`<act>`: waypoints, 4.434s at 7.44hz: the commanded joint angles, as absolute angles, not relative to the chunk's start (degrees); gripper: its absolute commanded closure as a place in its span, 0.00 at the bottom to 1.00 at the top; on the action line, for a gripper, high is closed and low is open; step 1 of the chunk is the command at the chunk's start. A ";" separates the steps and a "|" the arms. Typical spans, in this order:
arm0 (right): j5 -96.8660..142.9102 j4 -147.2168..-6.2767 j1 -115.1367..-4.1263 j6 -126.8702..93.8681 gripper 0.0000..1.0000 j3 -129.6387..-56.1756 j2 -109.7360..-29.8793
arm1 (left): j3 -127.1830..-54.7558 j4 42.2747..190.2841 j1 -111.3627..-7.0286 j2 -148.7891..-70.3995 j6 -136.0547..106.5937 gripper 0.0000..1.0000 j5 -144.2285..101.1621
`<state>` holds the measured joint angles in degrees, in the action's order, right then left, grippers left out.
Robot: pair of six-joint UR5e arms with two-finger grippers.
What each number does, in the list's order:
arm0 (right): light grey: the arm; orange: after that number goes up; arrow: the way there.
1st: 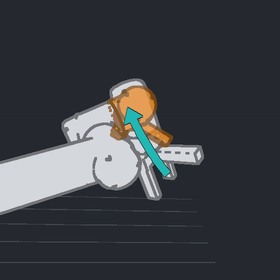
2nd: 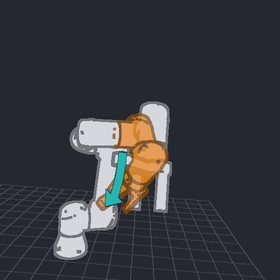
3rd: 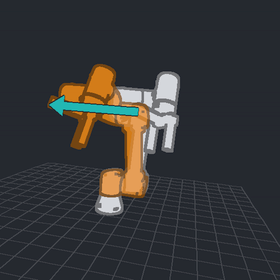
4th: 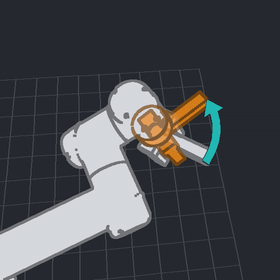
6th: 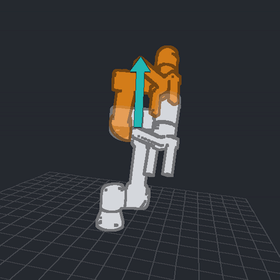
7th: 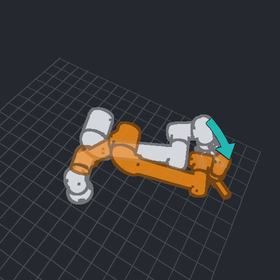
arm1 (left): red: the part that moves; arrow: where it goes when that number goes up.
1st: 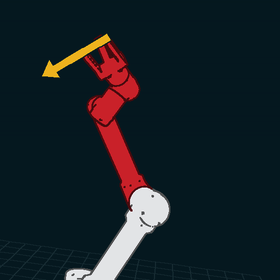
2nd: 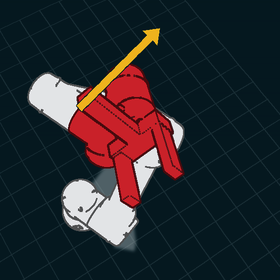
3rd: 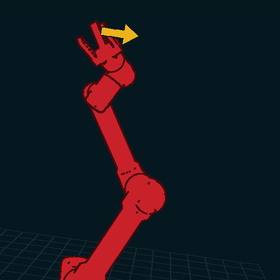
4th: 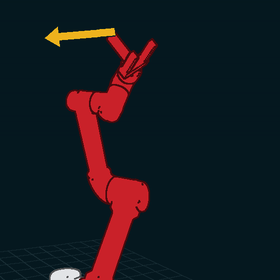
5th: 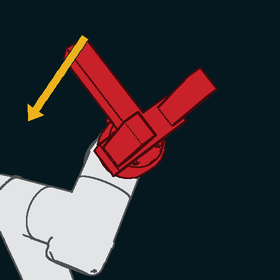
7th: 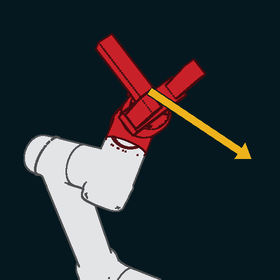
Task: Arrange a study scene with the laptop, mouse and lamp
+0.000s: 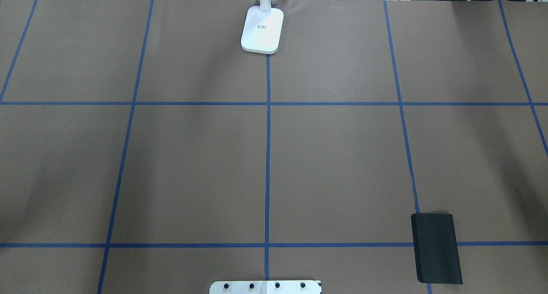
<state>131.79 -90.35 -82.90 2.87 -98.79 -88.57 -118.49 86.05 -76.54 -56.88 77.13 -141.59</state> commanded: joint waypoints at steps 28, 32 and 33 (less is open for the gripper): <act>128.23 -90.53 -81.91 2.73 0.00 -98.00 -89.12 | -118.23 57.48 -67.17 -120.21 52.05 1.00 -135.27; 128.32 -90.62 -82.00 2.64 0.00 -98.17 -90.26 | -111.38 57.48 -62.93 -131.81 45.97 1.00 -131.68; 128.32 -90.62 -82.00 2.64 0.00 -98.17 -90.35 | -110.49 57.48 -62.06 -133.66 45.97 1.00 -130.01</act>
<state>128.31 -90.61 -81.96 2.65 -98.10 -90.04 -112.26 57.45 -63.11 -130.99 46.30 -132.20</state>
